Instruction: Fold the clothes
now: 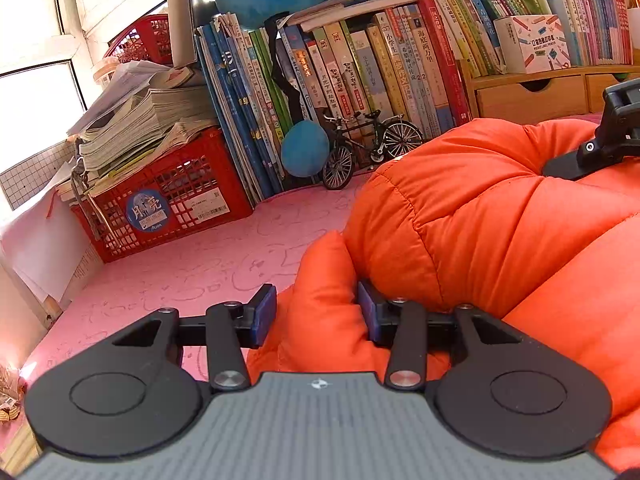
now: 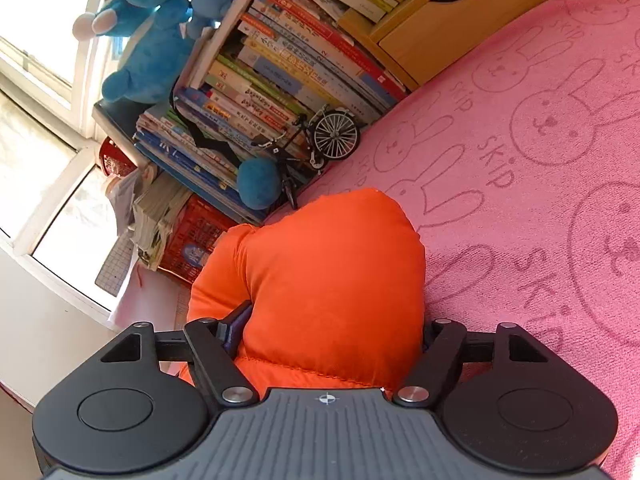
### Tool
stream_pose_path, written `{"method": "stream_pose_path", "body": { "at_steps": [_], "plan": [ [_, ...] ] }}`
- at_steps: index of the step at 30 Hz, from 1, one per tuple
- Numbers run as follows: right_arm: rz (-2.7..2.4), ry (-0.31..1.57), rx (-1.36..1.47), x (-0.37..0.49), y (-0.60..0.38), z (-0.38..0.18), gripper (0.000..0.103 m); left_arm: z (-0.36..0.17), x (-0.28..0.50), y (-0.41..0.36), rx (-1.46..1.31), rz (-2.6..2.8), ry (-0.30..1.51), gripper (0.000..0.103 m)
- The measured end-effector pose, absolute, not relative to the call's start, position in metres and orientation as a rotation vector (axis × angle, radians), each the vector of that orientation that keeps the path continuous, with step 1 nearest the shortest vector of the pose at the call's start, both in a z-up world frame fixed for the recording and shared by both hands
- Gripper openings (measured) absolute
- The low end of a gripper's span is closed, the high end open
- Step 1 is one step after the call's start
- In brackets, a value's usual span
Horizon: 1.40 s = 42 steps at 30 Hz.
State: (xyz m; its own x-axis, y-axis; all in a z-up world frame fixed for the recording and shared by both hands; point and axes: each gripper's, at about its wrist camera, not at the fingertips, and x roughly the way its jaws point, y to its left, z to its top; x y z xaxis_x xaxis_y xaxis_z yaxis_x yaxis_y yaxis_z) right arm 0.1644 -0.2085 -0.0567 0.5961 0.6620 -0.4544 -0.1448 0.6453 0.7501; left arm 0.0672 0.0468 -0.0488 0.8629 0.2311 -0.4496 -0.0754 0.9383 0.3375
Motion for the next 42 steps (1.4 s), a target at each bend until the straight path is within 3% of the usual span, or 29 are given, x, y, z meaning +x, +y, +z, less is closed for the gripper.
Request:
{"method": "stream_pose_path", "body": {
  "at_steps": [3,5,8,18,21,26,32,37,42],
  "plan": [
    [0.451,0.784,0.571,0.159,-0.198,-0.047,0.068,-0.048,0.067,0.048,0.308,0.163,0.507,0.043],
    [0.373,0.703,0.313,0.148,-0.179,-0.033,0.073,-0.048,0.067,0.048,0.305,0.16,0.506,0.043],
    [0.29,0.605,0.051,0.132,-0.156,-0.026,0.073,-0.048,0.067,0.048,0.303,0.156,0.505,0.044],
    [0.064,0.347,-0.483,0.09,-0.129,-0.025,0.073,-0.05,0.064,0.042,0.333,0.144,0.49,0.045],
    [-0.003,0.255,-0.486,0.072,-0.133,0.0,0.066,-0.049,0.065,0.047,0.306,0.134,0.496,0.044],
    [0.225,0.203,-0.295,0.051,-0.124,0.036,0.067,-0.048,0.064,0.047,0.29,0.135,0.496,0.044],
    [0.329,0.321,-0.334,0.07,-0.086,-0.004,0.063,-0.048,0.064,0.046,0.291,0.143,0.495,0.045],
    [0.244,0.321,-0.345,0.081,-0.11,-0.021,0.074,-0.048,0.065,0.047,0.277,0.135,0.498,0.045],
    [0.169,0.36,-0.288,0.099,-0.133,-0.034,0.075,-0.048,0.066,0.047,0.277,0.137,0.501,0.045]
  ]
}}
